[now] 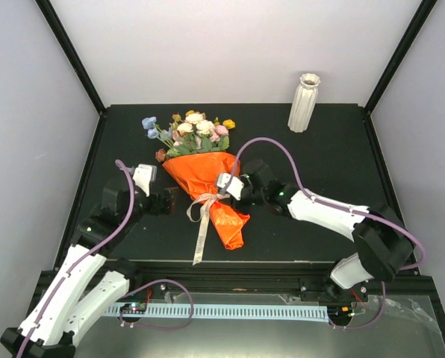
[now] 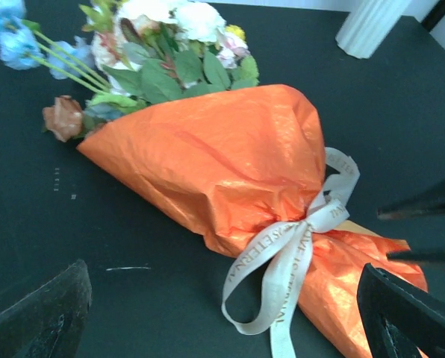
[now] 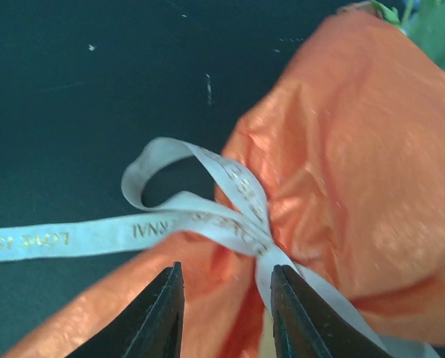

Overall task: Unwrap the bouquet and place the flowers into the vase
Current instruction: Move the fake flower to the center of the board, then untie the ribbon from the wrapping paper.

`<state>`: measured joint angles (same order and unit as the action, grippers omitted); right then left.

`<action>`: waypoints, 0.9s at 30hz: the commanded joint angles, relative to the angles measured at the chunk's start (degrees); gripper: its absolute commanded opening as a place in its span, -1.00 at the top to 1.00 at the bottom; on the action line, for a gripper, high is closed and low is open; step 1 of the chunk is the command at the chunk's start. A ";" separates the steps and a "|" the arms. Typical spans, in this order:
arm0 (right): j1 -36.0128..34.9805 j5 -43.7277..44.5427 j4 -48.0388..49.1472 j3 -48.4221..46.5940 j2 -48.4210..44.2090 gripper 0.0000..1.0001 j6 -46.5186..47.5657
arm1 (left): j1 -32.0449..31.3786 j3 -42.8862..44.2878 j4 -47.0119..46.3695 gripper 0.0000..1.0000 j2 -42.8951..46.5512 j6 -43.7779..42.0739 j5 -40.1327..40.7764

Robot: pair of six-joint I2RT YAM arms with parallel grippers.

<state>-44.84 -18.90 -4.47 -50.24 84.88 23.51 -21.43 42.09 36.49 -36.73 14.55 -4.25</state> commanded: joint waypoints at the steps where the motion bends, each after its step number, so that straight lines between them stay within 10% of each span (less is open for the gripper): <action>1: -4.43 2.35 -4.11 -6.89 3.54 0.31 -3.70 | 0.89 1.51 0.96 -0.98 3.21 0.41 5.99; 14: -16.45 12.29 -10.37 -11.23 5.66 0.29 -60.02 | 2.96 1.07 0.59 -0.98 9.59 1.62 11.37; 27: -18.18 12.20 -7.81 -11.01 15.90 0.27 -70.76 | 3.84 0.80 0.08 -0.98 9.78 1.50 9.82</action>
<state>-62.43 -7.88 -12.21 -59.13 98.19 -43.70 -18.15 42.09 36.84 -27.40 15.66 5.78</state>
